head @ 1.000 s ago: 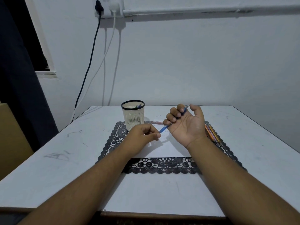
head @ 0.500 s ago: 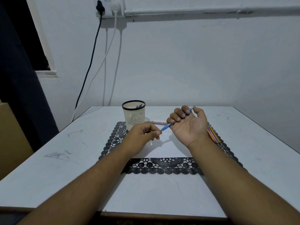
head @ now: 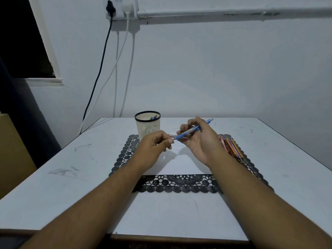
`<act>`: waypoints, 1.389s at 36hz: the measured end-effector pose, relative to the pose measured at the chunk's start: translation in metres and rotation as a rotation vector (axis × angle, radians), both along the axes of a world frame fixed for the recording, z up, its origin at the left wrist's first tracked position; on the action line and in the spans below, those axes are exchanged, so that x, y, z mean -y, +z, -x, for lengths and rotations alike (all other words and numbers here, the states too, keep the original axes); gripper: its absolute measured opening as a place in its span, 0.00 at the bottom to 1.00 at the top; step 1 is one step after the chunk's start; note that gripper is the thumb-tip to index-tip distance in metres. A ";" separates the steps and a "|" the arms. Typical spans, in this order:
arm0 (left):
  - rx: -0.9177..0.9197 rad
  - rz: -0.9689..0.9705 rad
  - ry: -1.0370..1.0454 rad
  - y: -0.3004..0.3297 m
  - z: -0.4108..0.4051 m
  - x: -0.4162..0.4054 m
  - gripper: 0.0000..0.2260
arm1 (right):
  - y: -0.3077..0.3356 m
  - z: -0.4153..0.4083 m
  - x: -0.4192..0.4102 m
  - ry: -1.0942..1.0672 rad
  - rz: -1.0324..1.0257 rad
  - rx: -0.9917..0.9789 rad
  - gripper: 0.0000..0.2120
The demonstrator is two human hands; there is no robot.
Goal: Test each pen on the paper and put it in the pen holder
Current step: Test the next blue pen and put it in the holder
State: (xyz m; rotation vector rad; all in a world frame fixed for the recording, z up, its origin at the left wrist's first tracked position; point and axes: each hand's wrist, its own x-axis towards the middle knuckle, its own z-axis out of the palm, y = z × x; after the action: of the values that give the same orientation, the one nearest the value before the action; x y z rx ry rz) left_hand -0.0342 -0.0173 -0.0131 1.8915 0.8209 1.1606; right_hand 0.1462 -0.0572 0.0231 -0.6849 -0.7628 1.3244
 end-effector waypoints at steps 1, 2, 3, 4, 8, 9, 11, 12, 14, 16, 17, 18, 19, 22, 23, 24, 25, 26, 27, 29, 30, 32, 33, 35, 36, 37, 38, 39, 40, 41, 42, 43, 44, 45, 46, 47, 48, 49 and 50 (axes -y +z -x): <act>-0.006 -0.005 0.015 0.002 0.002 -0.001 0.06 | 0.001 0.000 0.000 -0.038 0.012 0.095 0.20; -0.018 -0.011 0.039 0.004 0.005 -0.002 0.06 | 0.001 -0.002 0.001 -0.073 0.023 0.176 0.21; -0.030 -0.013 0.067 0.006 0.007 -0.003 0.06 | 0.002 -0.005 0.000 -0.093 0.034 0.219 0.22; -0.043 -0.014 0.093 0.006 0.011 -0.006 0.06 | 0.002 -0.010 -0.001 -0.100 0.047 0.219 0.22; -0.133 -0.016 0.211 0.002 0.027 -0.020 0.07 | 0.004 -0.032 -0.007 -0.119 0.070 0.085 0.19; -0.174 -0.030 0.240 0.001 0.031 -0.022 0.08 | 0.004 -0.037 -0.008 -0.137 0.071 0.067 0.17; -0.286 -0.059 0.280 0.000 0.038 -0.027 0.12 | 0.001 -0.046 -0.012 -0.194 0.084 0.100 0.12; -0.352 -0.065 0.298 0.000 0.041 -0.028 0.13 | 0.000 -0.050 -0.014 -0.226 0.093 0.145 0.10; -0.467 -0.052 0.322 0.000 0.047 -0.032 0.15 | -0.004 -0.055 -0.014 -0.269 0.096 0.230 0.07; -0.532 -0.022 0.336 0.000 0.052 -0.035 0.16 | -0.005 -0.056 -0.013 -0.279 0.079 0.261 0.07; -0.560 -0.018 0.342 0.000 0.053 -0.036 0.16 | -0.004 -0.057 -0.013 -0.278 0.069 0.260 0.07; -0.592 -0.025 0.346 0.000 0.054 -0.037 0.16 | -0.004 -0.058 -0.013 -0.279 0.061 0.253 0.08; -0.626 -0.036 0.350 0.000 0.054 -0.037 0.17 | -0.003 -0.059 -0.013 -0.278 0.056 0.244 0.09; -0.697 -0.046 0.360 -0.003 0.053 -0.037 0.16 | -0.006 -0.061 -0.014 -0.277 0.054 0.238 0.10; -0.714 -0.042 0.364 -0.005 0.054 -0.037 0.16 | -0.009 -0.060 -0.014 -0.279 0.060 0.264 0.09; -0.733 -0.043 0.369 -0.007 0.053 -0.037 0.16 | -0.012 -0.060 -0.015 -0.281 0.069 0.305 0.09; -0.749 -0.043 0.374 -0.008 0.052 -0.037 0.16 | -0.014 -0.059 -0.015 -0.279 0.080 0.352 0.09; -0.763 -0.042 0.379 -0.009 0.051 -0.038 0.17 | -0.016 -0.058 -0.015 -0.268 0.091 0.401 0.09; -0.775 -0.045 0.384 -0.009 0.051 -0.039 0.17 | -0.018 -0.057 -0.015 -0.248 0.098 0.443 0.09; -0.802 -0.062 0.397 -0.011 0.050 -0.040 0.16 | -0.023 -0.053 -0.016 -0.186 0.095 0.515 0.10; -0.815 -0.073 0.408 -0.012 0.049 -0.039 0.16 | -0.026 -0.051 -0.016 -0.148 0.086 0.545 0.09; -0.843 -0.095 0.432 -0.014 0.046 -0.037 0.15 | -0.030 -0.047 -0.018 -0.078 0.075 0.602 0.08; -0.860 -0.106 0.442 -0.014 0.045 -0.035 0.15 | -0.031 -0.044 -0.019 -0.052 0.074 0.630 0.07; -0.896 -0.127 0.455 -0.014 0.042 -0.032 0.14 | -0.030 -0.040 -0.022 -0.018 0.073 0.671 0.08; -0.906 -0.134 0.462 -0.014 0.042 -0.031 0.14 | -0.029 -0.037 -0.023 -0.003 0.071 0.678 0.09; -0.907 -0.139 0.467 -0.014 0.041 -0.031 0.14 | -0.028 -0.035 -0.024 0.010 0.067 0.678 0.09; -0.904 -0.146 0.466 -0.015 0.041 -0.031 0.14 | -0.028 -0.034 -0.023 0.021 0.063 0.676 0.09; -0.896 -0.155 0.461 -0.015 0.041 -0.031 0.14 | -0.029 -0.033 -0.021 0.030 0.062 0.673 0.09; -0.884 -0.167 0.453 -0.015 0.040 -0.030 0.14 | -0.031 -0.032 -0.019 0.041 0.065 0.665 0.08; -0.873 -0.178 0.446 -0.015 0.039 -0.029 0.14 | -0.035 -0.033 -0.017 0.055 0.069 0.650 0.08; -0.864 -0.191 0.442 -0.015 0.038 -0.027 0.14 | -0.038 -0.034 -0.015 0.071 0.074 0.638 0.08; -0.861 -0.204 0.440 -0.015 0.035 -0.026 0.14 | -0.042 -0.035 -0.014 0.083 0.074 0.639 0.08; -0.859 -0.220 0.441 -0.015 0.033 -0.024 0.13 | -0.044 -0.037 -0.013 0.089 0.070 0.652 0.08; -0.856 -0.235 0.443 -0.015 0.032 -0.023 0.13 | -0.045 -0.037 -0.013 0.091 0.064 0.668 0.08; -0.853 -0.250 0.449 -0.016 0.030 -0.022 0.13 | -0.045 -0.038 -0.013 0.087 0.059 0.688 0.07; -0.855 -0.261 0.457 -0.016 0.029 -0.022 0.13 | -0.045 -0.037 -0.014 0.082 0.058 0.715 0.06; -0.865 -0.270 0.463 -0.017 0.029 -0.021 0.13 | -0.044 -0.036 -0.014 0.079 0.057 0.745 0.06; -0.877 -0.271 0.463 -0.018 0.029 -0.021 0.13 | -0.044 -0.035 -0.015 0.078 0.058 0.766 0.06; -0.886 -0.271 0.461 -0.019 0.029 -0.021 0.13 | -0.045 -0.034 -0.015 0.079 0.060 0.771 0.06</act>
State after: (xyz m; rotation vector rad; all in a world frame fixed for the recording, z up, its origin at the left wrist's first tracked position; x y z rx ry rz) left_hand -0.0627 0.0037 -0.0321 2.5620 1.7116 0.6494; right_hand 0.1799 -0.0422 -0.0214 -1.2517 -1.3762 1.1450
